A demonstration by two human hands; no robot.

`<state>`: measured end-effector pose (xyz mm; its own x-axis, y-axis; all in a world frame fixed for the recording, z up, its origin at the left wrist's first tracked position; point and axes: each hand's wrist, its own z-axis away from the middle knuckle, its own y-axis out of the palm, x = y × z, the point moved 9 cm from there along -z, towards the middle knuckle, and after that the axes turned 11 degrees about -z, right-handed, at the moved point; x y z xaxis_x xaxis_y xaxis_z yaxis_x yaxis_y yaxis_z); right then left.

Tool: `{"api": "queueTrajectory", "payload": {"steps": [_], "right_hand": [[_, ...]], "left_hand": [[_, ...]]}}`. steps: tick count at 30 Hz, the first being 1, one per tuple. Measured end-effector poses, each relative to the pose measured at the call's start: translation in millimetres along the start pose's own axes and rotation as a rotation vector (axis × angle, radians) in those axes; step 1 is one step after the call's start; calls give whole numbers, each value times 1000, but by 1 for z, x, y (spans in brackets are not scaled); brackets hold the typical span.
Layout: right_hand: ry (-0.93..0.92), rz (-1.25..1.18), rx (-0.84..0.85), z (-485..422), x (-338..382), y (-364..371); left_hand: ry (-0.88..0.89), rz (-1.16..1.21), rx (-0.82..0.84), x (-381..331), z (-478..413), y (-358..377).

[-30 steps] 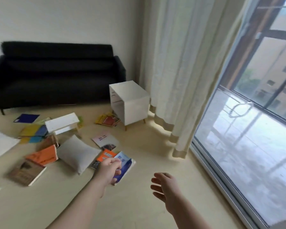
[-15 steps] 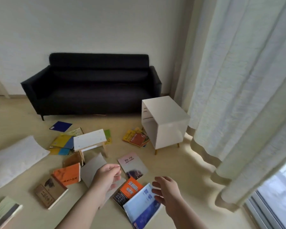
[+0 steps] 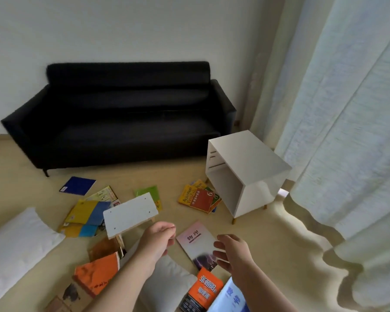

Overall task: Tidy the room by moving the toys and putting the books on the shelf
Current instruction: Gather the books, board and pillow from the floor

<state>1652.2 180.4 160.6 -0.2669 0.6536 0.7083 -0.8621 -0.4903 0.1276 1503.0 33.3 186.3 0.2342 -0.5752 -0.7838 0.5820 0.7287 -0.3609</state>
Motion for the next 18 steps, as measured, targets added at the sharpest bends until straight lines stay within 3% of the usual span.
{"api": "queueTrajectory", "payload": {"steps": [9, 18], "right_hand": [[-10, -90, -134, -46, 41, 48], [-60, -77, -75, -94, 101, 64]], "left_hand": [[106, -155, 175, -76, -96, -2], [180, -178, 105, -150, -141, -5]]}}
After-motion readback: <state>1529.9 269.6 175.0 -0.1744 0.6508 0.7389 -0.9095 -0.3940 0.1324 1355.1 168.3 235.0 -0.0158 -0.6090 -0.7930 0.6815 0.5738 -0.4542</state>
